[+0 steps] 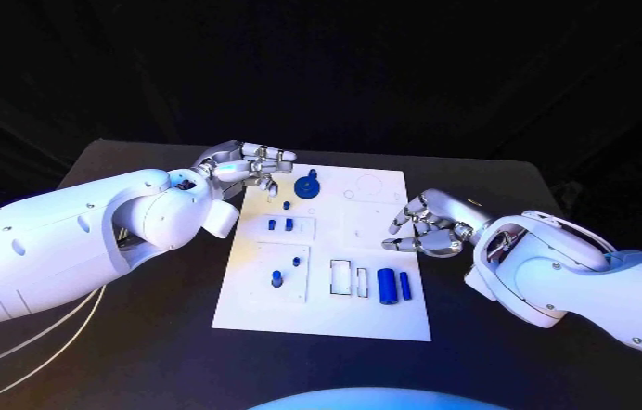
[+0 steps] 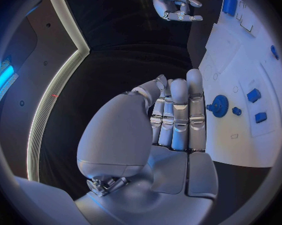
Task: Assemble the parts on the task board
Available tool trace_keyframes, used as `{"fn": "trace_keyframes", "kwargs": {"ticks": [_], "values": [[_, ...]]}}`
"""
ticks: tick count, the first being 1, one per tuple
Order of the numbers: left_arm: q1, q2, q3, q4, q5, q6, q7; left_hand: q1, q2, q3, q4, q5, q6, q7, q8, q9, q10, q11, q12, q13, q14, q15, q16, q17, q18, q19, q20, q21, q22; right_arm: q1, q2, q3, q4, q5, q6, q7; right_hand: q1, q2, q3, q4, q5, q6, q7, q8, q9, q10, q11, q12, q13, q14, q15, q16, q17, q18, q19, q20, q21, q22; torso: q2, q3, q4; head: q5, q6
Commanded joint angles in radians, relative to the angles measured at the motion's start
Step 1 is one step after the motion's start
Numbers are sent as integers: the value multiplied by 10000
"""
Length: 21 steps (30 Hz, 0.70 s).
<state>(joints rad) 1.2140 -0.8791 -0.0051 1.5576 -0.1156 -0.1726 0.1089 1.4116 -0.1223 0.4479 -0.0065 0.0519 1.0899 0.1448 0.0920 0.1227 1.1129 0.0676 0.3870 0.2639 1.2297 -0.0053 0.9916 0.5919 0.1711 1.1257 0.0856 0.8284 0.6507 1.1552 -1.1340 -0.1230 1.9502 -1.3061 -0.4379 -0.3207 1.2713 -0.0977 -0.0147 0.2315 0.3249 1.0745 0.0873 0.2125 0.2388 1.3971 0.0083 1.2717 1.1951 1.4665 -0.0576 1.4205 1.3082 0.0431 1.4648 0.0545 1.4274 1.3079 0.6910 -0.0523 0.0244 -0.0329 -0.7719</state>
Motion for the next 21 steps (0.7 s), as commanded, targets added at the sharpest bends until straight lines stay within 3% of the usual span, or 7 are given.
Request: {"fn": "trace_keyframes", "kwargs": {"ticks": [1,6,16,21], "values": [[-8,-2,-1,33,-35,69,154,-80,49,-53,13,-8,-48,13,-26,-13,-65,20,41,11,-85,10,-43,-11,130,66,-13,-47,-13,-117,-222,-36,230,-66,-3,-796,-27,80,-136,52,-37,52,3,35,42,-68,7,34,77,601,-10,77,195,-155,570,-38,96,2268,-40,29,-137,-201,-42],[-17,-11,-10,30,35,68,193,-103,51,-65,25,-9,-51,11,-26,-15,-74,21,49,13,-86,12,-41,-13,130,67,-10,-55,-18,-379,-323,-71,373,-524,-215,-1271,-132,73,-410,249,-70,-16,13,22,112,-46,17,160,273,631,0,186,358,-190,633,-31,267,2313,-58,34,-222,-325,-115],[-22,-71,-20,62,70,122,193,-126,54,-79,39,-9,-50,9,-23,-16,-81,21,58,15,-89,14,-43,-22,130,68,-7,-65,-24,-881,21,-104,381,-1169,-323,-2147,-205,6,-824,544,-4,-138,45,-27,199,-172,52,43,227,597,31,134,263,-172,597,-3,183,2289,-69,10,-201,-475,-283],[-23,-107,-24,74,72,137,181,-126,54,-79,39,-9,-50,9,-23,-16,-81,21,58,15,-89,14,-43,-22,130,68,-7,-65,-24,-1090,257,-110,347,-1332,-285,-2266,-212,10,-850,559,17,-129,43,-21,209,-167,50,52,246,597,31,137,269,-174,601,-2,193,2291,-64,13,-217,-464,-312]]}}
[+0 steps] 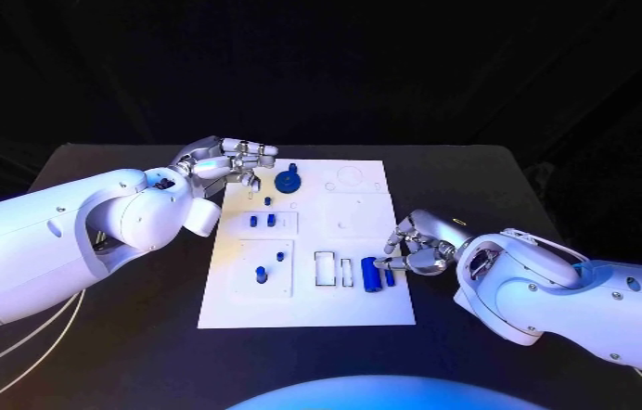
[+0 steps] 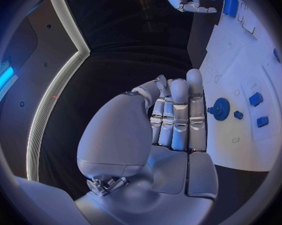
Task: Assemble the parts on the task board
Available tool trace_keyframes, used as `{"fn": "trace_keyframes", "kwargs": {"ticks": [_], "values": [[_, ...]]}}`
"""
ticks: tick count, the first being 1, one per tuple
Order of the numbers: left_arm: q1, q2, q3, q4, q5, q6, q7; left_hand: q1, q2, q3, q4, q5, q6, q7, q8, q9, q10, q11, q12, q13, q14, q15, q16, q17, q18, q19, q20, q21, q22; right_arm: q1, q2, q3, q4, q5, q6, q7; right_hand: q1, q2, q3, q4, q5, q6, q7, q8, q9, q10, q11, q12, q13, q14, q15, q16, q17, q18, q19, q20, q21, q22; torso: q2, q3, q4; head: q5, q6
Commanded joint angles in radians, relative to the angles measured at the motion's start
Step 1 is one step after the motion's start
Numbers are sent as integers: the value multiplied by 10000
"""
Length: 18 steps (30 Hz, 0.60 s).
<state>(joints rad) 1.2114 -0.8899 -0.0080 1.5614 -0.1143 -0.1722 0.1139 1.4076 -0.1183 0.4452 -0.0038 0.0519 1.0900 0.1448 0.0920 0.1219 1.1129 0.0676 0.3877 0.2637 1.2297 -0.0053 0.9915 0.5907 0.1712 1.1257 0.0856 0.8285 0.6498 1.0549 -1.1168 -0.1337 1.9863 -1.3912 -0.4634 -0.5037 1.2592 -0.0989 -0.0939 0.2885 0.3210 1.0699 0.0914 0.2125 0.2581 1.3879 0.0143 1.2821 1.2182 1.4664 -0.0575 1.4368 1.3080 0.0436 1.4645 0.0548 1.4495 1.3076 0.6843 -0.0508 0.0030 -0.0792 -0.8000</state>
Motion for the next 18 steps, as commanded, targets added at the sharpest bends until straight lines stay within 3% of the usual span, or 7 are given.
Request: {"fn": "trace_keyframes", "kwargs": {"ticks": [1,18], "values": [[2,-1,4,39,60,137,129,-86,14,-51,11,-9,-50,9,-23,-9,-81,21,51,17,-89,14,-43,-9,129,68,-7,-65,-16,-116,114,-4,-23,-494,-11,-449,-93,25,-66,-8,59,-80,0,-18,20,-72,-11,-46,23,598,30,-22,276,-181,607,-4,-18,2297,3,-3,0,-5,-36],[2,-35,3,71,-22,194,47,-106,16,-66,21,-8,-45,2,-17,-10,-94,17,65,20,-92,15,-41,-15,130,70,-4,-79,-25,-461,613,-5,-259,-621,306,-509,-144,76,-206,20,61,41,-40,61,98,-39,-39,2,117,611,12,20,344,-194,631,-9,50,2315,10,-5,6,5,-101]]}}
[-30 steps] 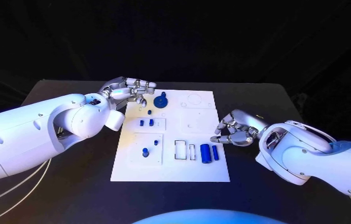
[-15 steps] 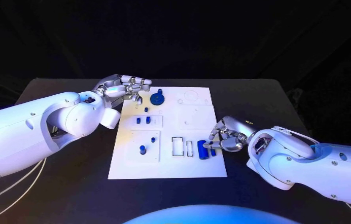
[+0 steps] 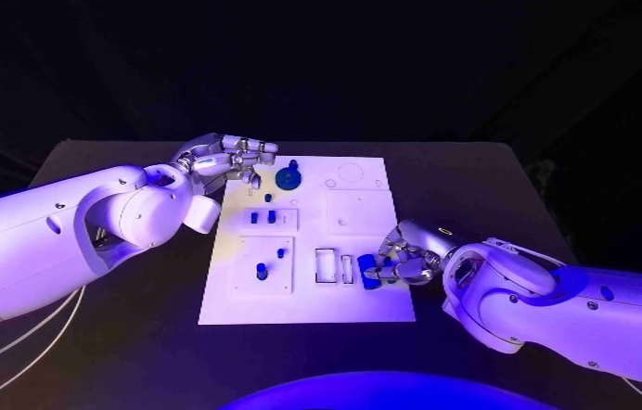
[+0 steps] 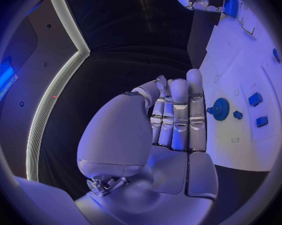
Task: Assemble the parts on the task board
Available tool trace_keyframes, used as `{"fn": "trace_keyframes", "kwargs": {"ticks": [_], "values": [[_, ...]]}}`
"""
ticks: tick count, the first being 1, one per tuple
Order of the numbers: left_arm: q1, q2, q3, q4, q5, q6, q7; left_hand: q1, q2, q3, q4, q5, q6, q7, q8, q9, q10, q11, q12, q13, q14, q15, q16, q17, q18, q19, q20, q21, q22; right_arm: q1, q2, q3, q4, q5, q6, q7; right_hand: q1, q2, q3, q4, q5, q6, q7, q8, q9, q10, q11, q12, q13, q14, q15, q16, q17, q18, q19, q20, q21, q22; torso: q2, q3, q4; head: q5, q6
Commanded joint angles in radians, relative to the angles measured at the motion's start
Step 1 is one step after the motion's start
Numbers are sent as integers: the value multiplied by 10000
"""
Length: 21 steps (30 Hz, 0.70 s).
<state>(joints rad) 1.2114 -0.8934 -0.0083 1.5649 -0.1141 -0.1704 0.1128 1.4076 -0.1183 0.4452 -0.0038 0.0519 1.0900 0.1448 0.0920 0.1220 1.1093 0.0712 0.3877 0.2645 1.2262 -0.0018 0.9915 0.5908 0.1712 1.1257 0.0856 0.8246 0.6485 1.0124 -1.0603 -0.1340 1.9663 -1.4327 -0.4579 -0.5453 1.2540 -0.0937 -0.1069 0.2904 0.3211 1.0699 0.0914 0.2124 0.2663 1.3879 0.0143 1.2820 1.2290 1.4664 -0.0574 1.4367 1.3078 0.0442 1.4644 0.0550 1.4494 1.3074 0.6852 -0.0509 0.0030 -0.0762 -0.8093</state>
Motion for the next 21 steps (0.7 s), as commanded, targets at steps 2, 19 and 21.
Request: {"fn": "trace_keyframes", "kwargs": {"ticks": [2,19,21], "values": [[3,-8,6,39,-39,178,52,-106,17,-67,21,-8,-45,2,-17,-10,-58,-19,65,12,-57,-21,-40,-15,131,71,-4,-41,-11,-59,88,-1,-121,-209,278,-85,-107,25,-94,4,59,48,-43,67,23,-42,-42,-2,7,611,9,24,350,-201,633,-12,52,2318,-3,0,1,-15,-8],[3,-35,6,53,-65,228,-17,-106,17,-67,21,-8,-45,2,-17,-10,-58,-19,65,12,-57,-21,-40,-15,131,71,-4,-41,-11,-294,633,0,-493,-329,520,-143,-146,32,-198,-2,-20,88,-64,106,70,-44,-58,-4,33,609,-4,22,346,-202,635,-21,62,2320,1,-8,5,19,-19],[3,-41,6,54,-65,230,-21,-106,17,-67,21,-8,-45,2,-17,-10,-58,-19,65,12,-57,-21,-40,-15,131,71,-4,-41,-11,-312,674,1,-517,-326,520,-144,-147,38,-204,-2,-29,92,-66,110,75,-40,-60,2,43,611,-5,29,357,-202,634,-22,59,2319,1,-9,1,18,-17]]}}
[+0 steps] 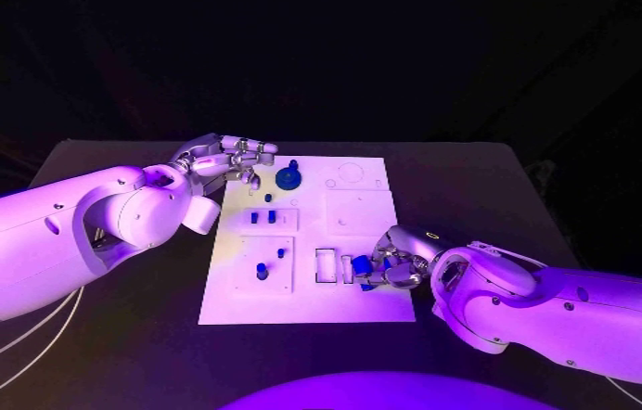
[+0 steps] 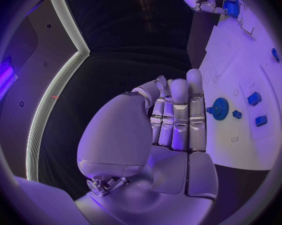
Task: Assemble the parts on the task board
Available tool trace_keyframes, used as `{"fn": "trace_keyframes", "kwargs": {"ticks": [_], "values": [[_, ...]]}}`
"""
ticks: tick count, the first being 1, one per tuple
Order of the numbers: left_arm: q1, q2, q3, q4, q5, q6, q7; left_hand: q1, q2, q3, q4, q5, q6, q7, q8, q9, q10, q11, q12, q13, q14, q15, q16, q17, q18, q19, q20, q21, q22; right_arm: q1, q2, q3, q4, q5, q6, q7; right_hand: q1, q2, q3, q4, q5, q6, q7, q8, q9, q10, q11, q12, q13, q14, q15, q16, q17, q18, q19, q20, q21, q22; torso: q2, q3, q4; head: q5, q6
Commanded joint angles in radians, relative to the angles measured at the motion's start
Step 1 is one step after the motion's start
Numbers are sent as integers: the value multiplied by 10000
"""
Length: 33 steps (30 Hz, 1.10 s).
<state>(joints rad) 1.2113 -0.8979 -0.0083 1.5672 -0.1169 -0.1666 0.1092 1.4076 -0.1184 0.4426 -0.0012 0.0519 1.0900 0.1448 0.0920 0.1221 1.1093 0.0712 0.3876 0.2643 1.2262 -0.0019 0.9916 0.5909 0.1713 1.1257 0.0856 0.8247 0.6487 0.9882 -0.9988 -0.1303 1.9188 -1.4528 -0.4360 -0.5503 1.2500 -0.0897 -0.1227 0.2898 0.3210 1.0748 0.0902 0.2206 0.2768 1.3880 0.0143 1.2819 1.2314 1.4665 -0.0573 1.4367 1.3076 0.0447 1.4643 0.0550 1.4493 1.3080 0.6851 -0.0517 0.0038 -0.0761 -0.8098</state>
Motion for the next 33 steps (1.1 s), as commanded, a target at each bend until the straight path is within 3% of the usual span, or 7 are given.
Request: {"fn": "trace_keyframes", "kwargs": {"ticks": [1,16,19,24,29,33], "values": [[3,2,6,32,-38,192,12,-106,17,-41,-5,-8,-45,2,-17,-11,-59,-19,65,14,-57,-20,-40,-16,130,71,-4,-42,-13,-76,75,-36,-53,-128,301,-99,-105,0,-47,4,-29,44,-54,29,-30,-38,-60,7,25,611,-6,32,364,-207,637,-23,66,2314,1,-3,-5,16,-11],[3,-6,6,39,-41,221,-17,-113,21,-48,-3,-8,-51,5,-17,-14,-75,-18,73,15,-58,-21,-38,-20,131,74,-3,-52,-20,-98,163,-35,-189,-249,581,-280,208,8,-114,-92,104,87,-86,105,63,-71,-88,-43,25,616,-30,57,406,-212,644,-43,92,2321,-5,-3,-7,21,-25],[3,-5,6,38,-41,237,-29,-113,21,-48,-3,-8,-51,5,-17,-14,-75,-18,73,15,-58,-21,-38,-20,131,74,-3,-52,-20,-98,149,-35,-149,-191,309,-318,569,47,-100,-206,783,154,-119,196,147,-50,-122,-28,89,629,-60,100,478,-226,669,-70,161,2340,-1,-1,-7,20,-7],[3,-8,6,37,-41,244,-37,-113,21,-49,-4,-8,-52,5,-18,-15,-78,-18,73,15,-60,-21,-40,-25,131,74,-3,-54,-21,-97,24,-23,59,339,-559,-255,804,152,-126,-207,1669,193,-169,289,245,89,-173,135,325,672,-101,226,678,-271,751,-109,378,2399,-2,5,-18,54,-1],[3,-8,5,38,-41,251,-44,-113,21,-49,-4,-8,-52,5,-18,-15,-78,-18,73,15,-60,-21,-40,-25,131,74,-3,-54,-21,-67,-101,19,295,1151,-1216,-121,877,228,-160,-147,2141,186,-187,328,302,113,-192,140,377,674,-115,245,704,-278,764,-127,415,2408,0,-4,-6,42,35],[3,-3,5,38,-41,254,-47,-105,22,-47,-10,-7,-54,3,-18,-16,-85,-19,75,15,-61,-22,-40,-27,132,75,-3,-57,-23,-12,-153,39,414,1533,-1421,-103,788,270,-213,-61,2278,188,-187,346,327,104,-190,112,368,670,-116,242,698,-273,754,-130,392,2401,-3,-7,-10,40,50]]}}
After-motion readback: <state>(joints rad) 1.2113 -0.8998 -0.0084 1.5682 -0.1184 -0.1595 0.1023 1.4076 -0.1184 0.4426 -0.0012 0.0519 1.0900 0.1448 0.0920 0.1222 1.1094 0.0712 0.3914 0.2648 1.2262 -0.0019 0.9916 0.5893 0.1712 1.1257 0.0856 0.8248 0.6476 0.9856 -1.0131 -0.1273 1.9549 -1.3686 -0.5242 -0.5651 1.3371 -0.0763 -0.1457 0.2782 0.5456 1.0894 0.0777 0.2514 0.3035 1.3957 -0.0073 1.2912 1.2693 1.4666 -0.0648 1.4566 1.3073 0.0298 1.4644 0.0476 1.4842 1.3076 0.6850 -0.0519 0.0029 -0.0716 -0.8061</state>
